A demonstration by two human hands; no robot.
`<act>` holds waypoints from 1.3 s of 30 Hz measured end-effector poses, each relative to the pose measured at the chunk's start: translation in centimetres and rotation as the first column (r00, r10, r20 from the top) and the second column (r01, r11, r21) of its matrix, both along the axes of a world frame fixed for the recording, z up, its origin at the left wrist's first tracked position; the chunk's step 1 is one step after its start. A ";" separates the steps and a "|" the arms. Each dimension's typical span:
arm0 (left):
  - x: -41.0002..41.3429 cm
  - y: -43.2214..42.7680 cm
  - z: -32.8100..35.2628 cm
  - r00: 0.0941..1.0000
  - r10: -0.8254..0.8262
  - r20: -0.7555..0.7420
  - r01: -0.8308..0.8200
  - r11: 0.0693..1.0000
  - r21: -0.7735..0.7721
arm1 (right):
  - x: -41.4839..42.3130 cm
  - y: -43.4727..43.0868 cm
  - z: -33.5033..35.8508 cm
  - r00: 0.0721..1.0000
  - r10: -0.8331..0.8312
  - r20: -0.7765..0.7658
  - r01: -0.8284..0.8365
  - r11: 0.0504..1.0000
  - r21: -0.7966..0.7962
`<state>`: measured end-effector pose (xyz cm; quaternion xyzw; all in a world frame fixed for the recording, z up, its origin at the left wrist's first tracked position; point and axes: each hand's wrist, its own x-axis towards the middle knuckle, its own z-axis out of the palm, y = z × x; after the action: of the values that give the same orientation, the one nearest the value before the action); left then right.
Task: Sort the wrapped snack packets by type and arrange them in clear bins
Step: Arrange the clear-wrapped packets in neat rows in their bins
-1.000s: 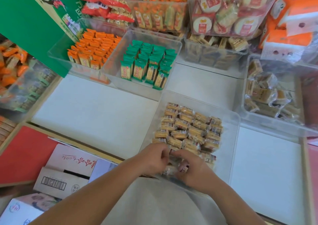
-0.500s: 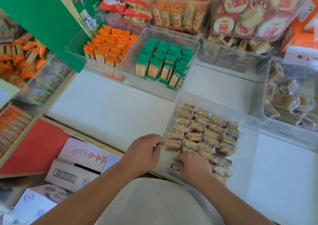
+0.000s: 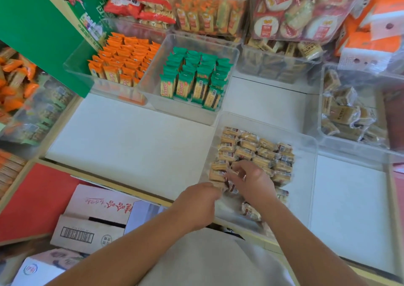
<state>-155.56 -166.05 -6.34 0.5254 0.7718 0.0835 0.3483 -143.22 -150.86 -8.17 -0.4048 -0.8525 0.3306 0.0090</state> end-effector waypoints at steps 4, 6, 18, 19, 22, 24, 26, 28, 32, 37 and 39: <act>1.7 3.5 -2.1 0.996 -0.041 0.081 0.062 0.957 -0.285 | 5.4 2.3 2.8 0.946 0.133 0.296 -0.091 0.984 -0.152; 2.3 4.3 -2.7 0.997 -0.043 0.060 0.059 0.955 -0.292 | 7.9 2.0 3.0 0.840 0.261 0.475 -0.216 0.965 -0.148; 5.2 4.2 -2.4 0.991 0.130 -0.036 -0.134 0.981 -0.138 | 11.3 0.7 0.5 0.651 0.381 0.657 -0.535 0.844 0.041; 5.1 4.2 -2.3 0.990 0.133 -0.034 -0.137 0.982 -0.128 | 11.3 0.8 0.6 0.648 0.387 0.656 -0.538 0.842 0.034; 4.3 4.0 -1.4 0.993 0.116 -0.030 -0.119 0.986 -0.115 | 11.5 1.2 1.4 0.716 0.381 0.585 -0.457 0.889 -0.019; 3.6 3.8 -0.8 0.991 0.130 0.002 -0.129 0.984 -0.121 | 11.4 1.7 2.8 0.768 0.354 0.533 -0.373 0.925 -0.075; 2.9 3.7 -0.3 0.990 0.132 0.040 -0.124 0.977 -0.171 | 11.3 2.6 4.6 0.816 0.324 0.480 -0.301 0.945 -0.126; 2.5 3.5 -0.1 0.989 0.141 0.049 -0.128 0.969 -0.213 | 10.8 3.4 6.3 0.880 0.277 0.385 -0.215 0.956 -0.197; 2.1 3.1 -0.4 0.975 0.210 0.069 -0.193 0.961 -0.199 | 7.4 3.0 7.4 0.959 0.225 0.171 -0.171 0.944 -0.281; 2.1 2.6 -0.5 0.970 0.223 0.100 -0.203 0.963 -0.179 | 3.3 0.5 3.2 0.935 0.290 0.203 -0.242 0.943 -0.230; 2.0 2.4 -0.6 0.972 0.215 0.096 -0.199 0.968 -0.155 | 2.2 0.1 1.7 0.929 0.304 0.213 -0.271 0.948 -0.169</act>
<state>-153.51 -163.66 -6.93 0.4099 0.8056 0.0927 0.4176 -140.98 -150.77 -6.46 -0.3114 -0.8731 0.3352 -0.1687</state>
